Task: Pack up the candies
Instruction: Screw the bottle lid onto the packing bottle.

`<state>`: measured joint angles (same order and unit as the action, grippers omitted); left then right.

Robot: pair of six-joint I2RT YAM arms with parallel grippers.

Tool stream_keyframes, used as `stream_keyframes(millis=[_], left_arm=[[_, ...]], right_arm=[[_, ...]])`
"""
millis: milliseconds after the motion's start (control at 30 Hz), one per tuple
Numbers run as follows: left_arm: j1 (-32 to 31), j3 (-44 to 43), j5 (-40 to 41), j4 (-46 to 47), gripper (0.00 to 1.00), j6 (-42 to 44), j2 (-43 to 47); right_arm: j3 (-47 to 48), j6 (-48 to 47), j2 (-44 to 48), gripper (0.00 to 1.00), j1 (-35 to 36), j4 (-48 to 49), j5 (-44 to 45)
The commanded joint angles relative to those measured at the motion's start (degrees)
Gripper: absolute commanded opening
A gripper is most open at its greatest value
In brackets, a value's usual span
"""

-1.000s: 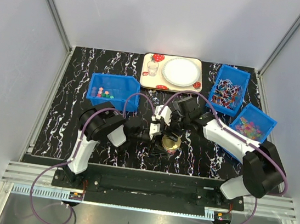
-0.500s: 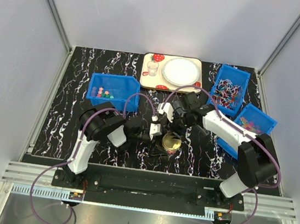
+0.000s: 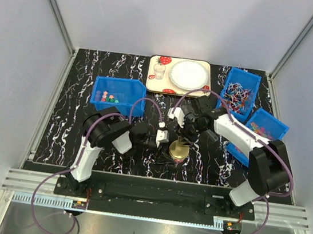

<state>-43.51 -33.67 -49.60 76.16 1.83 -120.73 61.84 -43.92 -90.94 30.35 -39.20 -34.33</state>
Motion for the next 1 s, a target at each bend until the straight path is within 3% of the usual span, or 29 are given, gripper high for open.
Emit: stream_keyframes(millis=[0, 567, 800, 900, 967], left_arm=[[0.44, -0.43, 0.74, 19.29, 0.72, -0.33, -0.03], [0.44, -0.34, 1.00, 19.29, 0.71, -0.33, 0.14], [0.44, -0.34, 1.00, 19.29, 0.72, -0.33, 0.14], [0.44, -0.34, 1.00, 19.29, 0.71, -0.24, 0.23], [0.44, -0.34, 1.09, 19.29, 0.72, -0.16, 0.23]], right_arm=[[-0.93, -0.20, 3.22, 0.39, -0.29, -5.89, 1.10], [-1.38, 0.24, 9.46, 0.39, -0.38, -8.17, 4.53], [1.96, 3.21, 7.45, 0.41, -0.38, -0.99, 3.74], [1.97, 4.28, 5.95, 0.43, -0.20, 2.36, 4.44], [0.56, 3.93, 5.86, 0.52, 0.32, 3.86, 5.93]])
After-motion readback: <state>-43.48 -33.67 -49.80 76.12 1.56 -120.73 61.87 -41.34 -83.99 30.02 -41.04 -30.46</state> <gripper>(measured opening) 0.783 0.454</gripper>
